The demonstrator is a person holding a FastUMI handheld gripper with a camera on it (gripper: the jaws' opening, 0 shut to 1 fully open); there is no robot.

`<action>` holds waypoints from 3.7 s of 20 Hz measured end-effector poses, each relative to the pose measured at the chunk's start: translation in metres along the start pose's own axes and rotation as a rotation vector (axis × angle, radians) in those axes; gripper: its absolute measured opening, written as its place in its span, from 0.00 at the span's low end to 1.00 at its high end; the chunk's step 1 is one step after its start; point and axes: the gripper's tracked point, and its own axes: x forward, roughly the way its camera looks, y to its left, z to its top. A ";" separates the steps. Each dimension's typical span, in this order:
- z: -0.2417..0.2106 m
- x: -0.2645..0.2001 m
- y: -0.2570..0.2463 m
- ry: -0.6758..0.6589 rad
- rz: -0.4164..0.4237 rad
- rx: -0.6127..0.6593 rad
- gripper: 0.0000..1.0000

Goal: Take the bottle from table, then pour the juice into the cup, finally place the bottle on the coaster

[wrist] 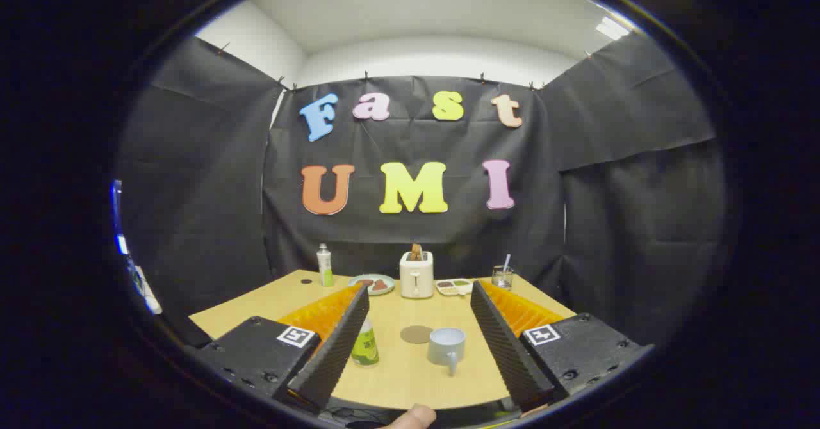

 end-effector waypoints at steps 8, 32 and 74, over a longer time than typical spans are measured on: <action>-0.013 0.008 0.005 0.016 -0.006 0.002 1.00; -0.131 0.114 0.099 0.209 0.058 -0.068 1.00; -0.128 0.167 0.122 0.161 0.072 0.063 0.80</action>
